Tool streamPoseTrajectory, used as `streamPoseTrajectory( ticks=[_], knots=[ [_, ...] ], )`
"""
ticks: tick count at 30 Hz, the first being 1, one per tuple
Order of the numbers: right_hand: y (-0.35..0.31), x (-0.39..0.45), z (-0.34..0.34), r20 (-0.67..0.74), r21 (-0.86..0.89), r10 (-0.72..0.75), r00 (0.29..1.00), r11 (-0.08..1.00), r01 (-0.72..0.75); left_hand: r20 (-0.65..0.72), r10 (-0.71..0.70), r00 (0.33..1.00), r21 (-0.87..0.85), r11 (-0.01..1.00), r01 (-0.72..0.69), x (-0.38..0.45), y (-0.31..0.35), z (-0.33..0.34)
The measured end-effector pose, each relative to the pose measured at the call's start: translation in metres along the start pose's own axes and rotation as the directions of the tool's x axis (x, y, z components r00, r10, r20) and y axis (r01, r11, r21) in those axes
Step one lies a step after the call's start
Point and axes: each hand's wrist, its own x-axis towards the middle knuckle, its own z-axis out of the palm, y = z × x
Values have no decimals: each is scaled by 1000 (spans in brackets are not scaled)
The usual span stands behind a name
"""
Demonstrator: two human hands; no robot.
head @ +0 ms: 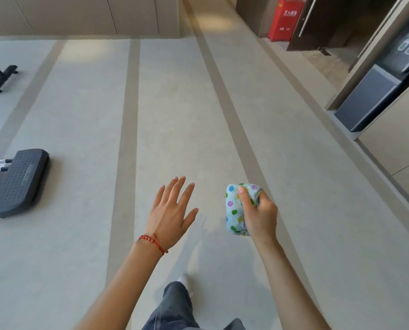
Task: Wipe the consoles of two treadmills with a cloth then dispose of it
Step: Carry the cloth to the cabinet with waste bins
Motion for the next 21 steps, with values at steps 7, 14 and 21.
streamPoseTrajectory(
  ticks=[7, 14, 21],
  knots=[
    [-16, 99, 44, -64, 3, 36, 997, 999, -36, -6, 74, 997, -22, 997, -74, 129, -41, 14],
    [-13, 215, 64, -127, -3, 28, 991, 1000, -29, 5, 139, 990, -42, 989, -139, 255, -52, 42],
    [-19, 344, 59, -193, 56, 44, 980, 998, -34, 36, 204, 978, -34, 979, -203, 391, -39, 57]
  ],
)
